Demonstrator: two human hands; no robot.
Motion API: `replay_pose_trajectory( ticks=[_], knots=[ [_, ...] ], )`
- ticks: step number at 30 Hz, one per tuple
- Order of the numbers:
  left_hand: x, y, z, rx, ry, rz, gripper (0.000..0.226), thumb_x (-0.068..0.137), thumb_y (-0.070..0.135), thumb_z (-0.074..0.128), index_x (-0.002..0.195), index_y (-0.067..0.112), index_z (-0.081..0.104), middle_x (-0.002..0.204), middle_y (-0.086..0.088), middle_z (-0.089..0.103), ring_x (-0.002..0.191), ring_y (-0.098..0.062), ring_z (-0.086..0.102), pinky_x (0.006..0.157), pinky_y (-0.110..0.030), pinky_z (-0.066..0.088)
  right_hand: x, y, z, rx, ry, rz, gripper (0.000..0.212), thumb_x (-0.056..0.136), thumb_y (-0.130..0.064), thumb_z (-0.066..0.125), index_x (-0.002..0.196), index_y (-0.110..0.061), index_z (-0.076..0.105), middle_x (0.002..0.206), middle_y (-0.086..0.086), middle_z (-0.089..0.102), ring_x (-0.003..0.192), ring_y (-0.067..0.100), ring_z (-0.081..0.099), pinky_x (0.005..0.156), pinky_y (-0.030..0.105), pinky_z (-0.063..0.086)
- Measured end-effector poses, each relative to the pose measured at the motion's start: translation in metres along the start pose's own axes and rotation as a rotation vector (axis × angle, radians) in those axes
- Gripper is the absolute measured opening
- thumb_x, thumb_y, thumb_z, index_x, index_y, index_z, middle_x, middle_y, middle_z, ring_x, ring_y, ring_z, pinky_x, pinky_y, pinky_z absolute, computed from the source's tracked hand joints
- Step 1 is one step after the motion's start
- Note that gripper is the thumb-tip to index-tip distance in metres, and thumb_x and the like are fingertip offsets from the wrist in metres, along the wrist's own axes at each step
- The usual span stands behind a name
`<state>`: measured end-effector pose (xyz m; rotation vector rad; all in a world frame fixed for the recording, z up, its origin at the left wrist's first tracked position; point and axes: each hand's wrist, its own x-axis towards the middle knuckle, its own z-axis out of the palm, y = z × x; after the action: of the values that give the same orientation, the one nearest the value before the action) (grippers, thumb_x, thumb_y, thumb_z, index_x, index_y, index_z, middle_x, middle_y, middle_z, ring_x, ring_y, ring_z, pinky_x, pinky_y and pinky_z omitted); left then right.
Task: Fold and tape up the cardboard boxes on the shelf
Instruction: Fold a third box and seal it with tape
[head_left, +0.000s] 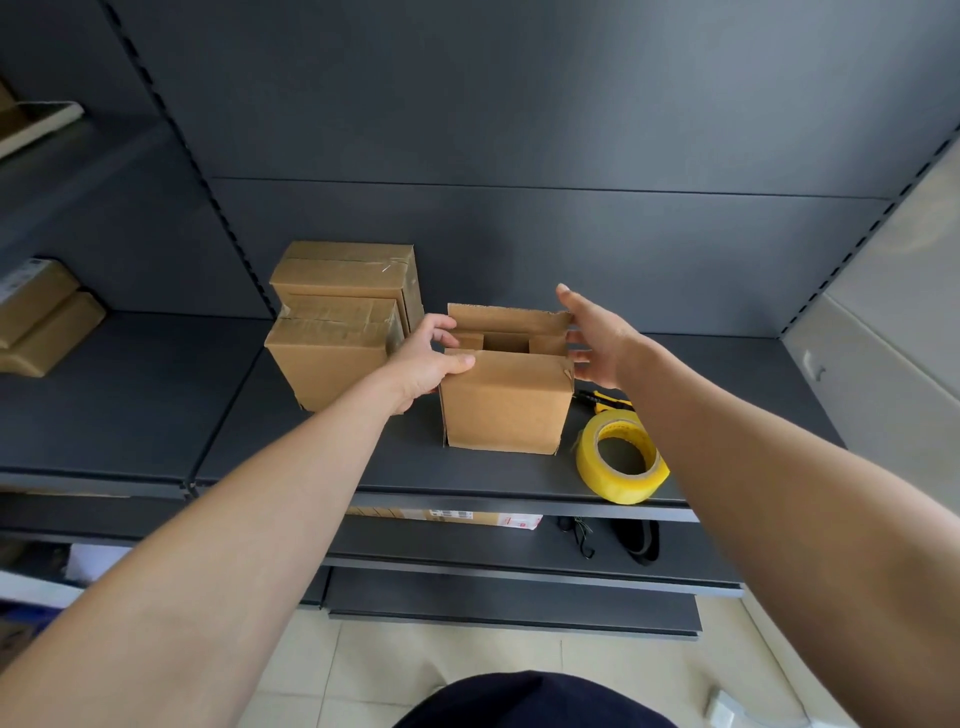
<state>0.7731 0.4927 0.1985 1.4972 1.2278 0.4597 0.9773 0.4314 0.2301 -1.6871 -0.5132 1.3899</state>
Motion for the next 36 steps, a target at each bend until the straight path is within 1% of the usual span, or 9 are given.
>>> replay_pose_trajectory(
  ticks=[2,6,11,14,21,25,28,33,36],
  knots=[
    [0.0,0.0,0.003,0.02,0.049,-0.004,0.061,0.084,0.015,0.07,0.128,0.033,0.031,0.114,0.002,0.043,0.091,-0.012,0.049,0.059,-0.024,0.042,0.0,0.001,0.001,0.007,0.023,0.006,0.044,0.086,-0.059,0.055,0.108,-0.021,0.057,0.106,0.004,0.063,0.094,0.023,0.062,0.074,0.035,0.053],
    [0.0,-0.003,0.006,0.028,0.1,0.004,0.07,0.081,0.013,0.073,0.127,0.042,0.029,0.119,-0.004,0.039,0.102,-0.021,0.048,0.061,-0.027,0.046,0.005,0.007,0.0,0.016,0.073,0.002,0.034,0.088,-0.05,0.059,0.106,-0.021,0.057,0.105,0.004,0.063,0.094,0.022,0.062,0.089,0.038,0.053],
    [-0.004,-0.006,0.009,-0.004,0.111,0.034,0.077,0.081,0.01,0.072,0.131,0.05,0.028,0.132,-0.002,0.033,0.115,-0.024,0.042,0.091,-0.043,0.049,0.007,0.011,0.001,-0.009,0.104,-0.016,0.023,0.09,-0.03,0.063,0.11,-0.019,0.058,0.111,0.005,0.061,0.101,0.022,0.06,0.094,0.039,0.051],
    [-0.006,-0.004,0.009,0.021,0.074,0.088,0.057,0.085,0.006,0.067,0.123,0.044,0.046,0.128,0.0,0.039,0.113,-0.023,0.045,0.086,-0.037,0.049,0.006,0.013,-0.001,-0.067,0.081,-0.057,0.011,0.092,-0.014,0.06,0.1,-0.019,0.064,0.107,0.003,0.061,0.094,0.017,0.058,0.086,0.032,0.05],
    [-0.011,-0.011,0.011,-0.039,0.078,0.062,0.016,0.088,0.018,0.065,0.098,0.03,0.065,0.124,0.0,0.049,0.103,-0.022,0.053,0.072,-0.031,0.048,0.008,0.027,0.002,-0.068,0.107,-0.068,0.039,0.088,0.002,0.06,0.119,-0.022,0.058,0.107,0.004,0.059,0.086,0.016,0.059,0.075,0.028,0.049],
    [-0.01,-0.01,0.018,-0.08,0.163,0.042,0.007,0.088,0.022,0.065,0.093,0.027,0.066,0.098,0.01,0.056,0.092,-0.016,0.052,0.072,-0.03,0.044,0.007,0.026,0.004,-0.045,0.139,-0.076,0.04,0.086,0.005,0.061,0.119,-0.018,0.059,0.09,0.0,0.059,0.076,0.013,0.058,0.061,0.022,0.048],
    [-0.007,-0.003,0.024,-0.095,0.233,0.011,0.005,0.085,0.017,0.068,0.086,0.022,0.066,0.081,0.013,0.056,0.075,-0.01,0.049,0.062,-0.025,0.039,0.006,0.029,0.003,-0.062,0.119,-0.091,0.041,0.087,0.0,0.063,0.123,-0.02,0.058,0.101,0.002,0.06,0.081,0.014,0.06,0.074,0.026,0.05],
    [0.0,0.004,0.026,-0.074,0.264,-0.037,0.016,0.082,0.011,0.069,0.072,0.023,0.063,0.078,0.01,0.06,0.071,-0.008,0.05,0.058,-0.024,0.037,0.002,0.045,-0.024,0.123,0.115,-0.129,0.032,0.095,-0.02,0.056,0.125,-0.009,0.055,0.119,0.014,0.063,0.098,0.024,0.065,0.081,0.028,0.052],
    [0.003,0.005,0.029,-0.018,0.3,-0.022,0.02,0.082,0.01,0.069,0.068,0.023,0.062,0.084,0.005,0.064,0.079,-0.013,0.054,0.059,-0.022,0.038,0.0,0.054,-0.042,-0.257,0.252,-0.052,0.032,0.091,-0.006,0.049,0.119,0.009,0.055,0.122,0.029,0.058,0.076,0.023,0.058,0.067,0.029,0.048]
  ],
)
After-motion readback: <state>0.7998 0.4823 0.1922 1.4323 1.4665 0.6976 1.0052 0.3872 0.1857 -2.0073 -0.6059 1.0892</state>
